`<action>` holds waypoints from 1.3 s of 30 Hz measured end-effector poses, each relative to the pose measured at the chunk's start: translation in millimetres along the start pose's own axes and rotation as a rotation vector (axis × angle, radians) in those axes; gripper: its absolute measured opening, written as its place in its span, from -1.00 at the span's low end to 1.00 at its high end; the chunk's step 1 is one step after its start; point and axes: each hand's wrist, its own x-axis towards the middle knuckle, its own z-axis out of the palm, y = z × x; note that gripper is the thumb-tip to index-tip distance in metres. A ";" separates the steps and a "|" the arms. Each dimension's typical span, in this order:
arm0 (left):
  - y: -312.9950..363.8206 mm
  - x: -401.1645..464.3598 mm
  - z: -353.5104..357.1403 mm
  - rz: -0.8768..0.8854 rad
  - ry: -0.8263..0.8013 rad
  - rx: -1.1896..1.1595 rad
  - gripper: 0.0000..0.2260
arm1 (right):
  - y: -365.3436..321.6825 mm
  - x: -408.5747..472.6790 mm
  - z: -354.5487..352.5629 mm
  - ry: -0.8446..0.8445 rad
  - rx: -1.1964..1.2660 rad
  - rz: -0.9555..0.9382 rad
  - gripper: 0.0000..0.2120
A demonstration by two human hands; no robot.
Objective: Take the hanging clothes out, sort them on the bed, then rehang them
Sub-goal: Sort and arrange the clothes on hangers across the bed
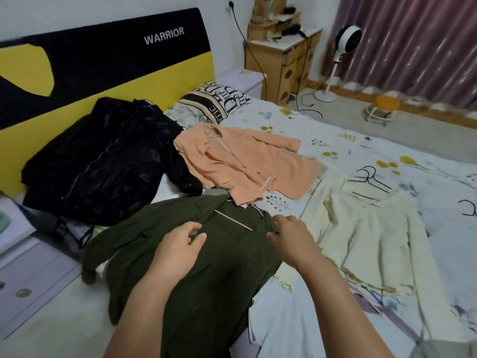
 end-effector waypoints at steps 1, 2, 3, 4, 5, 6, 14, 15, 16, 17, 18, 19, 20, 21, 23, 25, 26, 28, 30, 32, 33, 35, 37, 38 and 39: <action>-0.8 12.0 2.5 0.001 -0.019 0.004 -0.68 | 1.4 10.1 0.9 -0.009 -0.004 0.013 -0.61; -2.0 24.6 4.9 0.005 -0.040 0.012 -0.67 | 2.6 20.5 2.7 -0.016 -0.009 0.027 -0.60; -3.9 37.7 6.9 0.010 -0.059 0.024 -0.67 | 3.5 31.1 4.7 -0.021 -0.014 0.042 -0.59; -5.9 52.3 9.0 0.017 -0.076 0.039 -0.67 | 4.2 42.3 7.6 -0.025 -0.018 0.058 -0.59; -8.4 67.4 10.9 0.025 -0.092 0.052 -0.66 | 4.4 53.4 11.1 -0.029 -0.022 0.075 -0.59; -10.8 83.1 12.9 0.031 -0.111 0.063 -0.66 | 4.8 65.1 15.5 -0.033 -0.022 0.094 -0.58; -49.0 224.3 37.3 0.076 -0.346 0.172 -0.61 | 2.5 163.6 79.8 -0.125 0.014 0.326 -0.48; -55.6 242.2 43.5 0.085 -0.372 0.193 -0.60 | 3.1 176.9 90.5 -0.136 0.023 0.354 -0.46; -62.0 259.4 50.8 0.098 -0.395 0.217 -0.58 | 4.6 189.9 101.6 -0.148 0.031 0.381 -0.44; -68.5 275.5 59.0 0.113 -0.417 0.242 -0.57 | 6.2 202.1 112.3 -0.159 0.035 0.411 -0.43; -74.9 290.2 67.8 0.130 -0.435 0.268 -0.56 | 8.6 213.4 123.0 -0.168 0.039 0.441 -0.42; -81.3 304.8 77.4 0.148 -0.452 0.298 -0.54 | 11.3 224.5 133.6 -0.176 0.045 0.471 -0.40; -87.2 318.6 87.2 0.166 -0.468 0.330 -0.53 | 14.6 234.7 143.7 -0.179 0.054 0.498 -0.39; -92.6 331.5 97.0 0.181 -0.486 0.365 -0.51 | 18.2 243.4 152.9 -0.179 0.061 0.521 -0.38; -102.2 355.2 115.6 0.210 -0.521 0.441 -0.48 | 27.2 258.6 169.8 -0.172 0.049 0.559 -0.35; -109.7 376.2 132.5 0.250 -0.541 0.528 -0.45 | 37.3 271.5 183.4 -0.162 0.029 0.590 -0.35; -112.2 386.1 140.4 0.270 -0.545 0.566 -0.44 | 42.5 277.5 189.0 -0.156 0.027 0.608 -0.35; -115.5 403.9 154.9 0.289 -0.555 0.628 -0.42 | 52.4 286.8 198.5 -0.155 0.031 0.645 -0.34; -118.9 418.9 168.0 0.285 -0.583 0.676 -0.42 | 59.9 293.0 207.8 -0.181 0.049 0.673 -0.34; -122.9 428.9 179.8 0.284 -0.610 0.705 -0.46 | 62.8 296.7 215.6 -0.199 0.049 0.692 -0.38; -125.0 431.8 184.5 0.290 -0.600 0.705 -0.49 | 62.3 297.8 217.6 -0.184 0.034 0.698 -0.42; -126.8 434.0 189.9 0.324 -0.536 0.702 -0.55 | 59.1 299.3 217.0 -0.119 -0.016 0.704 -0.55; -124.8 433.9 190.4 0.350 -0.493 0.718 -0.61 | 54.1 298.8 214.0 -0.070 -0.043 0.702 -0.66; -123.3 433.4 189.6 0.350 -0.492 0.731 -0.63 | 51.5 297.5 213.4 -0.061 -0.033 0.694 -0.69; -121.0 432.1 188.0 0.349 -0.498 0.744 -0.65 | 49.1 295.3 213.4 -0.059 -0.010 0.681 -0.70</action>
